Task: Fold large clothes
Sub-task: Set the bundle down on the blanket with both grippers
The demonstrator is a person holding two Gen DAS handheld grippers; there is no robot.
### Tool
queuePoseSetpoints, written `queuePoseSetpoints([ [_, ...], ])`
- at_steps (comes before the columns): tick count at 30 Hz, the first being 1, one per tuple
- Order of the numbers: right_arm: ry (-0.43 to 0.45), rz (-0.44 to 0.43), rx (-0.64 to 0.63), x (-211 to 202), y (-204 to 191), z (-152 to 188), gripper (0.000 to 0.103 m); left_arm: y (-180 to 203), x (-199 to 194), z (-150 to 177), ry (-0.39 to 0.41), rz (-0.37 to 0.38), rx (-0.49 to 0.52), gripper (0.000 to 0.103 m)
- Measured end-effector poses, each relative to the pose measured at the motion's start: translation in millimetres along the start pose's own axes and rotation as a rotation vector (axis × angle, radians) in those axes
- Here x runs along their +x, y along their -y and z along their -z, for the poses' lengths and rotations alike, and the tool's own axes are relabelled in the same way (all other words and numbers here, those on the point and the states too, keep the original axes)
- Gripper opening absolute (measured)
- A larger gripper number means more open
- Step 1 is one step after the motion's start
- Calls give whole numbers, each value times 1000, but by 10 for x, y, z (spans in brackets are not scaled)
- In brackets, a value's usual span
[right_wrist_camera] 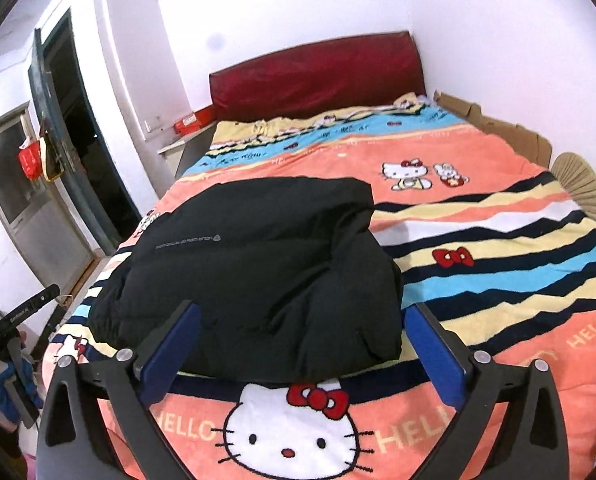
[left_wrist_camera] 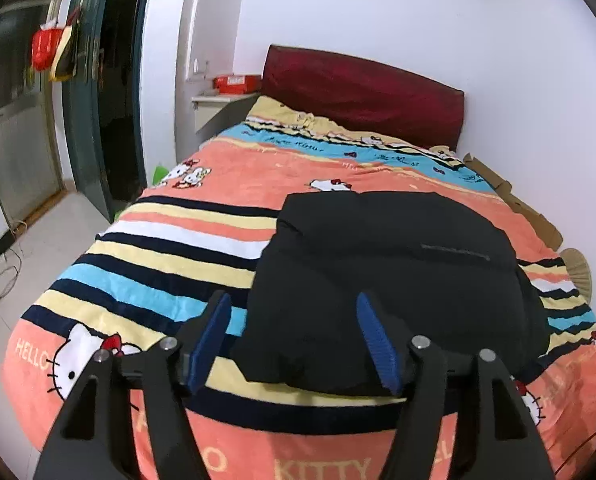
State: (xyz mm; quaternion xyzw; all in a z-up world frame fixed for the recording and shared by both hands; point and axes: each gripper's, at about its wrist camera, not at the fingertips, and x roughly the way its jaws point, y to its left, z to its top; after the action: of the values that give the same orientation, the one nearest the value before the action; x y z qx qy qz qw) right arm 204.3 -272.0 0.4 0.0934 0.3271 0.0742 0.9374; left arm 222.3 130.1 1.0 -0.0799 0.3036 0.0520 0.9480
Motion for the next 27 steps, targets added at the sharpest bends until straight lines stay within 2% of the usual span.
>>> queuePoseSetpoints([
  [9, 98, 14, -64, 21, -199, 114, 103, 385, 35, 102, 49, -62, 69, 67],
  [13, 101, 13, -72, 167, -239, 110, 102, 488, 132, 66, 75, -77, 98, 68],
  [17, 110, 21, -101, 374, -328, 89, 102, 597, 328, 41, 82, -77, 120, 68],
  [27, 97, 16, -185, 984, -612, 58, 102, 877, 944, 110, 39, -58, 174, 68],
])
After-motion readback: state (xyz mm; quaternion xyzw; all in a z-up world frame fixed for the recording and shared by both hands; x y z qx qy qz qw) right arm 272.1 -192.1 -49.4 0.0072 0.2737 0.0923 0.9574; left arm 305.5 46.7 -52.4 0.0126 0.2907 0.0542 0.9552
